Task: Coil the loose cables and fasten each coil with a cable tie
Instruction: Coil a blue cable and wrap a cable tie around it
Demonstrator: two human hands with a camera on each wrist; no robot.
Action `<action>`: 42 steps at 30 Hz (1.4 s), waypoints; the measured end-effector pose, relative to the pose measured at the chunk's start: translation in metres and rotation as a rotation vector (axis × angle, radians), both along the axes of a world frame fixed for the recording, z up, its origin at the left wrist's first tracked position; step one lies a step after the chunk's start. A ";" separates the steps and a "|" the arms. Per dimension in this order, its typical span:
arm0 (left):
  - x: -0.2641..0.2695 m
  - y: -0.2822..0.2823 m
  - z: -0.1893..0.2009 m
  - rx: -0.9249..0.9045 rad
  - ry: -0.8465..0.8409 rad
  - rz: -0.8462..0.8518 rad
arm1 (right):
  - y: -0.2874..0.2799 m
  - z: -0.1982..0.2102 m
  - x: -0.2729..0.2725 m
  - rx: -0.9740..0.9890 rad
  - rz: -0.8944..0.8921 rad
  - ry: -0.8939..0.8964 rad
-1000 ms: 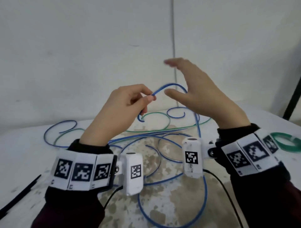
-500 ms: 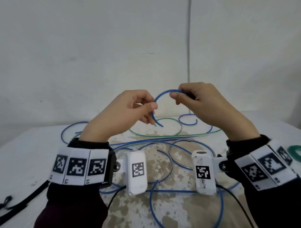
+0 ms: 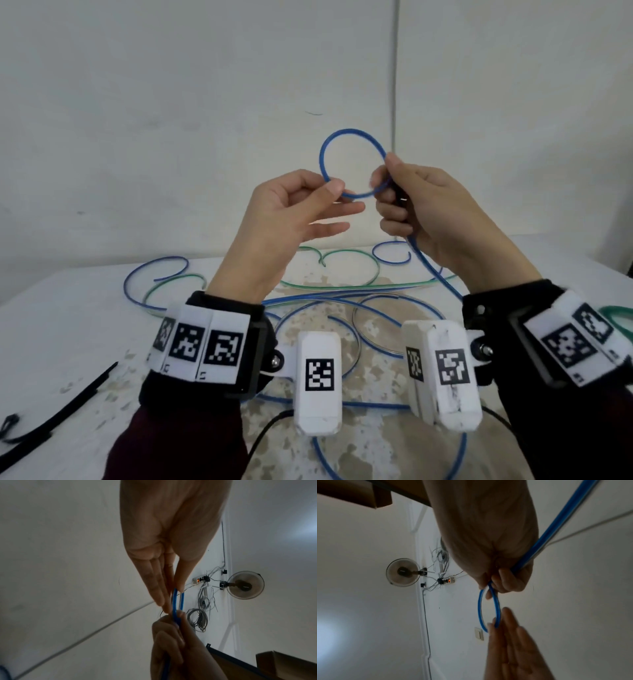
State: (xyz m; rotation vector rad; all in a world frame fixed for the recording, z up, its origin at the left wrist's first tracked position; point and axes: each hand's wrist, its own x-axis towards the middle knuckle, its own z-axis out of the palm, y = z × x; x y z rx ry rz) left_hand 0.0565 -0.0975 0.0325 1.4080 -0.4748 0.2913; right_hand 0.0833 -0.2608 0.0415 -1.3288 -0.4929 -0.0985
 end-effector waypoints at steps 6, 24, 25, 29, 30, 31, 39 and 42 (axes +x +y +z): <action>0.000 -0.010 -0.003 -0.136 -0.018 -0.006 | 0.002 0.002 -0.002 0.325 0.096 0.084; 0.007 -0.013 -0.009 0.148 -0.011 0.075 | 0.009 -0.006 -0.007 -0.295 -0.154 -0.133; 0.008 -0.010 -0.008 0.114 -0.013 0.045 | 0.010 -0.007 -0.008 -0.310 -0.129 -0.119; 0.007 -0.005 -0.012 0.277 0.031 -0.081 | 0.016 -0.010 -0.011 -0.416 -0.134 -0.080; 0.007 -0.005 -0.013 0.298 0.032 -0.099 | 0.017 -0.010 -0.011 -0.431 -0.142 -0.090; 0.007 -0.005 -0.013 0.311 0.016 -0.102 | 0.018 -0.011 -0.011 -0.436 -0.145 -0.100; 0.009 -0.006 -0.010 0.289 -0.156 0.098 | 0.007 -0.005 -0.010 -0.497 -0.099 -0.088; 0.013 -0.003 -0.011 0.252 -0.184 0.169 | 0.000 -0.005 -0.009 -0.486 0.028 -0.015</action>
